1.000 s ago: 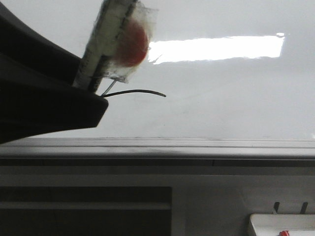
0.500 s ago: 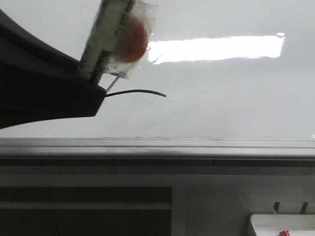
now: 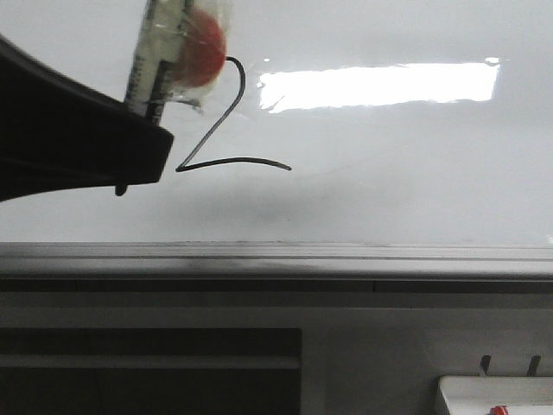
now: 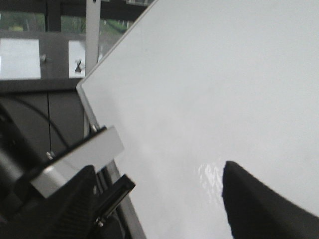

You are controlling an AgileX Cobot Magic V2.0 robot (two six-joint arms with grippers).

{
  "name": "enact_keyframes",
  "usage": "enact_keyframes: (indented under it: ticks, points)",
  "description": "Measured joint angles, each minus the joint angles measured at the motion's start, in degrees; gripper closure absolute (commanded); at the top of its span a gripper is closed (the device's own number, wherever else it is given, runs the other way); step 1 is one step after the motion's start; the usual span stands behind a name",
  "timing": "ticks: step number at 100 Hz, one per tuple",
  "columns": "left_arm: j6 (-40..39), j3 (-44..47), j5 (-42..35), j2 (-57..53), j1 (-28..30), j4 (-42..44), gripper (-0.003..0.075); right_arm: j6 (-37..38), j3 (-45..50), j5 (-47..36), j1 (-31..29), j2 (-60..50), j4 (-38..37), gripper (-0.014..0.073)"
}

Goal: Write number 2 on whiteboard

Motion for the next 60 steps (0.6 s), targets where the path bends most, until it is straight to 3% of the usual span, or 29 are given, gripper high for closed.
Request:
enact_keyframes:
  ticks: [28, 41, 60]
  points:
    - [-0.1, -0.09, 7.05, 1.68, 10.9, -24.33, 0.0741, -0.48, 0.0, -3.52, 0.0, -0.97, 0.22, 0.0162]
    - [-0.1, -0.09, 6.8, 4.08, 14.57, -29.94, 0.0741, -0.57, 0.0, -2.86, 0.0, -0.97, 0.22, 0.0162]
    - [-0.1, -0.13, 5.89, 6.2, 15.24, -32.08, 0.0741, -0.57, 0.0, -1.86, 0.0, -0.97, 0.22, 0.0162]
